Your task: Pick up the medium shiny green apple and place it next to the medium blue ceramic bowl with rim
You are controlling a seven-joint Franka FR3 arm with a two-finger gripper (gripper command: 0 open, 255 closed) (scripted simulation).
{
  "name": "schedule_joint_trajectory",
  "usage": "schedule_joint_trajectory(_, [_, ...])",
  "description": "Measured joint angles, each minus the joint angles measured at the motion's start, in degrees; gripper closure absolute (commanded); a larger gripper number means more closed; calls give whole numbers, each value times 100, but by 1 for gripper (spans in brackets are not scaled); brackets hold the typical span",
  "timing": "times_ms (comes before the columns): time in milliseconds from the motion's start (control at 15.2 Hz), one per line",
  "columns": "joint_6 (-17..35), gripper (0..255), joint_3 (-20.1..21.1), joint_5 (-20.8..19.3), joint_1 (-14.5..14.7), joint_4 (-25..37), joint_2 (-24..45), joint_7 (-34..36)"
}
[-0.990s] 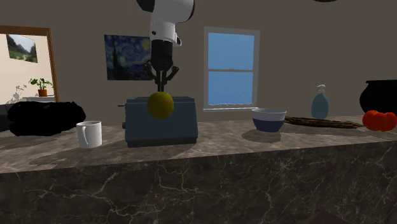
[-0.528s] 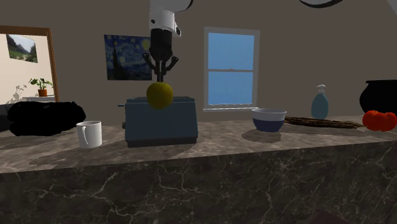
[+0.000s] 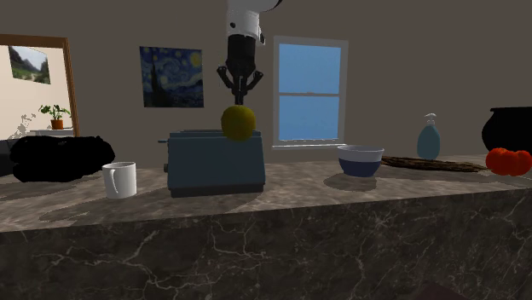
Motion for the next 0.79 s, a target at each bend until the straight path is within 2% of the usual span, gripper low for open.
schedule_joint_trajectory(198, [165,255,-94,39,-213,-543,-356,-313])
schedule_joint_trajectory(792, [283,255,-483,134,-910,-1312,-939,-1402])
